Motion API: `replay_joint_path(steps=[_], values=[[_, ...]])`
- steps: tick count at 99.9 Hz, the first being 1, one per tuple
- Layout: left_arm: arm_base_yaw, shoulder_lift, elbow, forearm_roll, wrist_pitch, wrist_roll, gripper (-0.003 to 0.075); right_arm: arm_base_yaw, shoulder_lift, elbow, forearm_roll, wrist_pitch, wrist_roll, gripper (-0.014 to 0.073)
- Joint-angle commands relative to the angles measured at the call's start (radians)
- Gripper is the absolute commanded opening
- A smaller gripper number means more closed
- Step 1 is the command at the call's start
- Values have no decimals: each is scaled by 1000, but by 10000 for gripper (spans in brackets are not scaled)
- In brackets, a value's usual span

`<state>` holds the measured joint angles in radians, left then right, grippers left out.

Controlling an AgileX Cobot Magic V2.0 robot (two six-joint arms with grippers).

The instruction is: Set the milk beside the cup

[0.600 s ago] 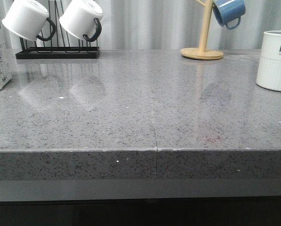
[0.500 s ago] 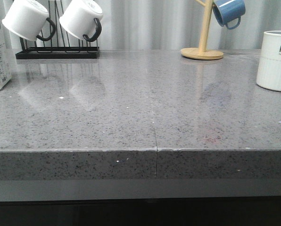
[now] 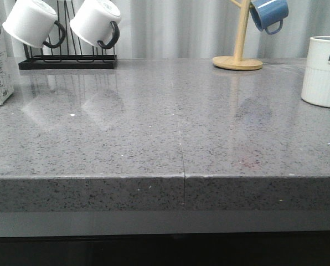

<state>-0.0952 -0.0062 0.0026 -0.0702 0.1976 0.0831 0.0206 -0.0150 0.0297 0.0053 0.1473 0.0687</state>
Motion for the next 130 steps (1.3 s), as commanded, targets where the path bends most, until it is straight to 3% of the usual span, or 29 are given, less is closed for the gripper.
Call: replay_joint_path(steps=[1, 28, 55, 75, 82, 101, 106, 130], values=[[1, -31, 42, -11, -83, -2, -21, -5, -15, -25, -5, -78, -1, -76], [1, -31, 42, -11, -83, -2, -21, -5, 9, -193, -5, 159, -1, -76], [1, -31, 42, -11, -83, -2, -21, -5, 196, -405, -5, 337, -1, -76], [1, -31, 42, -11, -83, -2, -21, -5, 314, -423, -5, 231, 0, -72], [1, -31, 42, -11, -83, -2, -21, -5, 351, -423, -5, 183, 0, -27], [1, -31, 42, -11, -83, -2, -21, -5, 463, -423, -5, 47, 0, 358], [1, -31, 42, -11, -83, -2, -21, -5, 501, -423, -12, 3, 0, 409], [1, -31, 42, -11, -83, -2, -21, -9, 679, -423, -60, -257, -1, 406]])
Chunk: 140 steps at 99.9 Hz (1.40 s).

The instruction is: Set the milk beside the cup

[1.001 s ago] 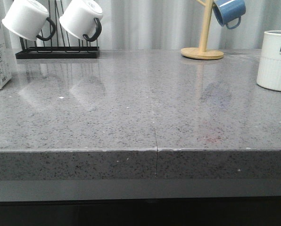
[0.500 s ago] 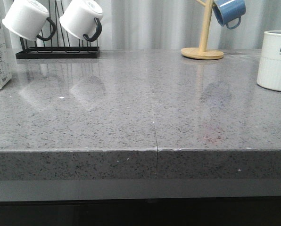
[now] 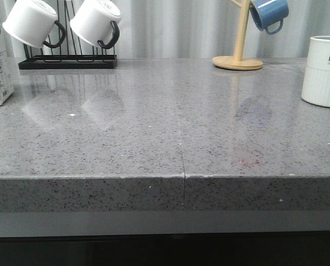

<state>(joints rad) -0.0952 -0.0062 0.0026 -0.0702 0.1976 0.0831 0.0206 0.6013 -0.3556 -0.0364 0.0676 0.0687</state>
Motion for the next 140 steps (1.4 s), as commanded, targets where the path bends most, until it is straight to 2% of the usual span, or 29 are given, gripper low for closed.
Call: replay_joint_path(steps=[1, 29, 52, 80, 131, 136, 140], values=[[1, -31, 42, -11, -83, -2, -21, -11, 68, -37, -19, -193, -1, 406], [1, -31, 42, -11, -83, -2, -21, -134, 294, -37, -1, -437, -2, 406], [1, -31, 42, -11, -83, -2, -21, -157, 499, -37, 44, -677, -2, 406], [1, -31, 42, -11, -83, -2, -21, -158, 707, -37, 79, -888, -2, 406], [1, -31, 42, -11, -83, -2, -21, -155, 916, -206, 68, -886, 0, 402], [1, -31, 42, -11, -83, -2, -21, -155, 930, -216, 68, -886, 0, 370], [1, -31, 42, -11, -83, -2, -21, -155, 939, -222, 68, -888, 0, 300]])
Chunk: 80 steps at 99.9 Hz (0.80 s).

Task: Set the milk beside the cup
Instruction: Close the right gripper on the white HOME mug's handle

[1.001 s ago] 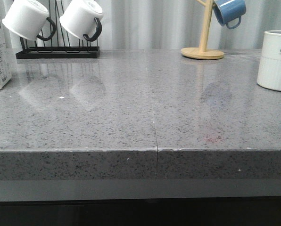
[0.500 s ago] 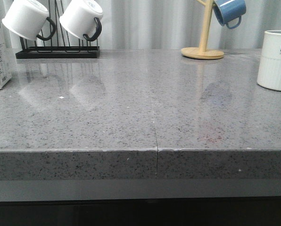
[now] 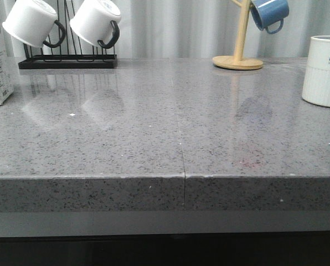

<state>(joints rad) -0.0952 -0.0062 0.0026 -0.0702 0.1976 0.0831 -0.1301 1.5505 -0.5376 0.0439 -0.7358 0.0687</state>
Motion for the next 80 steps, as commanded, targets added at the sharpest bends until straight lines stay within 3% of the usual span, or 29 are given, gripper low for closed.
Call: replay_joint_path(steps=[1, 16, 22, 57, 80], values=[[1, -31, 42, -11, -83, -2, -21, -4, -8, -40, -12, -83, 0, 288], [1, -31, 42, -11, -83, -2, -21, -4, -2, -43, -13, -86, 0, 49], [1, -31, 42, -11, -83, -2, -21, -4, -2, -43, -14, -87, 0, 7], [1, -31, 42, -11, -83, -2, -21, 1, -51, -43, -44, -87, 0, -2], [1, -31, 42, -11, -83, -2, -21, 102, -124, -43, -80, -21, 0, -2]])
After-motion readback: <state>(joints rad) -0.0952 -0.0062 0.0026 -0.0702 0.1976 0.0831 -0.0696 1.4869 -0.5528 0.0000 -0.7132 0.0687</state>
